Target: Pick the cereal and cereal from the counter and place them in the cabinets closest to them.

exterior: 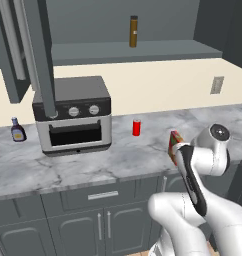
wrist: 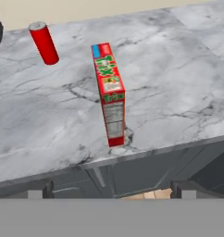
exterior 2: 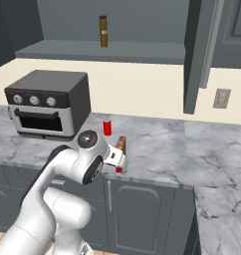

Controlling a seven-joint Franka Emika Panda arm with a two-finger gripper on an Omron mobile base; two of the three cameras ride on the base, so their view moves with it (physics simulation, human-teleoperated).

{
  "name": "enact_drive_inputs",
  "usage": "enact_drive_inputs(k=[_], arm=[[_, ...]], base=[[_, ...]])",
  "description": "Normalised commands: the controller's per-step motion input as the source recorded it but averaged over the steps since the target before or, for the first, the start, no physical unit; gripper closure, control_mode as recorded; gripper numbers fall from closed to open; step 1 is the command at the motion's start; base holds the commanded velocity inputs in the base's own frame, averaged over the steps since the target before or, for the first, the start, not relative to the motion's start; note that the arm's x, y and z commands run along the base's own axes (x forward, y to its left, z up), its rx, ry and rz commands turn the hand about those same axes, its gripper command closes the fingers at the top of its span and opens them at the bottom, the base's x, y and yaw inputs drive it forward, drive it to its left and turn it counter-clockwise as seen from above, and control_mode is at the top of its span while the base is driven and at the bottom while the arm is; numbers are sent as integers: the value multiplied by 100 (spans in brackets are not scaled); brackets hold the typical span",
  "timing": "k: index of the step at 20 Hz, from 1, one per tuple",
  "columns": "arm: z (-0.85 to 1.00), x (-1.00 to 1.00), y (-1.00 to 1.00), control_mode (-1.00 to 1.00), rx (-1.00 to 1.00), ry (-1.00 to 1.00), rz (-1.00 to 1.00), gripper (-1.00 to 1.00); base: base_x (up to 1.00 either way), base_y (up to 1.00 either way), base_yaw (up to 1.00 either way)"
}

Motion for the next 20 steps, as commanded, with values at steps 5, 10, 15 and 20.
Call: enact_drive_inputs(k=[5,10,15,20], arm=[[-19,23,-5,-100,0,-5,0,-100],[-13,12,-13,-100,0,-3,1,-100],[-10,8,-14,-100,0,-3,1,-100],[-1,0,-1,-100,0,-1,0,-100]], base=[[0,0,0],[0,0,0],[0,0,0],[0,0,0]])
